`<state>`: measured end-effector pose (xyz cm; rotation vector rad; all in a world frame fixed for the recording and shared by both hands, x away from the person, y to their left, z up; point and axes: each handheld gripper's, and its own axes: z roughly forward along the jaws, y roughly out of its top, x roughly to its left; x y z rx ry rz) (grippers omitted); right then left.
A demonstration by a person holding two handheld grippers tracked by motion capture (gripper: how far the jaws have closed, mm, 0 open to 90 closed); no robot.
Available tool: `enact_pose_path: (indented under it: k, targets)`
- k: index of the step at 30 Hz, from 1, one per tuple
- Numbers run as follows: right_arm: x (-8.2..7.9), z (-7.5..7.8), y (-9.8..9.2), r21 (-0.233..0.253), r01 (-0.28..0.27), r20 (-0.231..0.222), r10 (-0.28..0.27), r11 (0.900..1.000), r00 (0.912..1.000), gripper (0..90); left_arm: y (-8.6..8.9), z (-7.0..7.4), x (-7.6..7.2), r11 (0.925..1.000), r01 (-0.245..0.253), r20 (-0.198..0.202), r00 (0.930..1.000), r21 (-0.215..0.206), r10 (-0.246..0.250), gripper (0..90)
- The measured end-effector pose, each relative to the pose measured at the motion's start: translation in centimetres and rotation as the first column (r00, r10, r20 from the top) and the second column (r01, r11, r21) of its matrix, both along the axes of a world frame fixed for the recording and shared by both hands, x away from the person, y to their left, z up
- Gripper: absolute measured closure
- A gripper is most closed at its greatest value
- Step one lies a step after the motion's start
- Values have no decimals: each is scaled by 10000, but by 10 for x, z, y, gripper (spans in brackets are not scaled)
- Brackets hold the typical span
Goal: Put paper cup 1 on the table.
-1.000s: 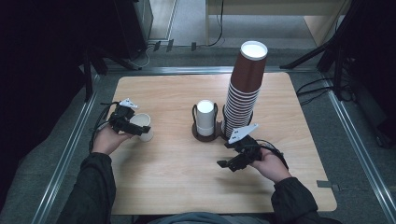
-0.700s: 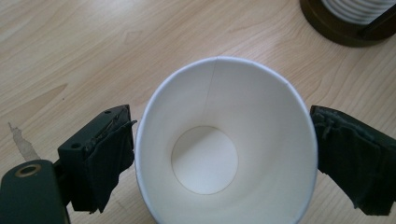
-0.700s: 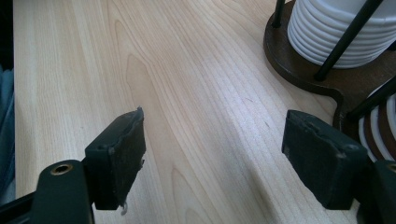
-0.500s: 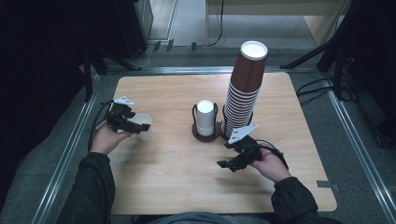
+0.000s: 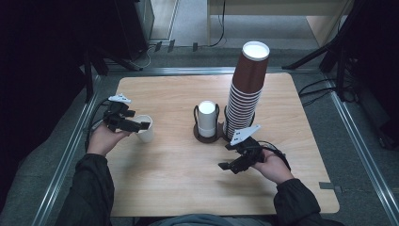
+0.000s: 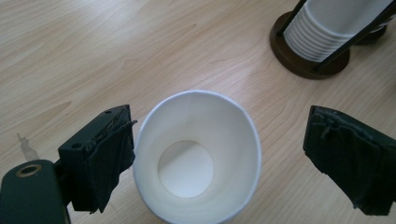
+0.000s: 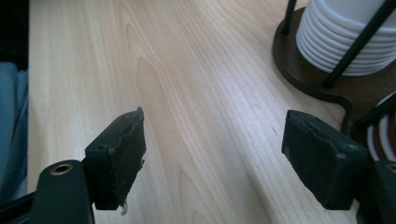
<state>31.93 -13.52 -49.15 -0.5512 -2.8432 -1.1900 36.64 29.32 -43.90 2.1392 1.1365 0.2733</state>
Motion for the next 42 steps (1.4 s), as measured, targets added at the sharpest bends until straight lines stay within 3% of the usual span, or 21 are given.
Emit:
enact_pose_path:
  k: [4,11,14,16,19,29,35,38,42]
  targets:
    - [0,-1,0,65,-69,-9,69,10000,10000,220,-6,5,-2,9997,180,12,9998,146,-180,87]
    - [-1,0,-2,264,-110,246,103,9996,9996,206,-21,11,-6,9973,736,-92,9972,-1,-736,87]
    - [-1,2,-3,478,-12,-40,13,9989,10000,206,-30,13,-9,9947,1019,-73,9948,129,-1018,91]
    - [-1,4,-4,484,-92,28,90,9988,10000,202,-35,14,-11,9930,1183,-93,9929,40,-1183,91]
    - [-2,6,-6,377,-74,-390,89,9993,9992,182,-45,14,-14,9889,1482,-147,9888,-68,-1482,93]
    - [-10,12,-9,291,-394,-41,395,9988,9992,165,-70,10,-23,9743,2246,-285,9740,-141,-2249,93]
    - [-6,16,-16,434,171,31,-172,9989,9998,165,-80,5,-29,9651,2609,-447,9641,-218,-2616,94]
    - [-5,17,-19,206,185,-141,-182,9996,9997,140,-84,2,-31,9610,2746,-497,9599,-314,-2759,94]
    - [-3,23,-24,367,396,-309,-385,9985,9988,141,-90,1,-34,9581,2855,-421,9573,-219,-2862,94]
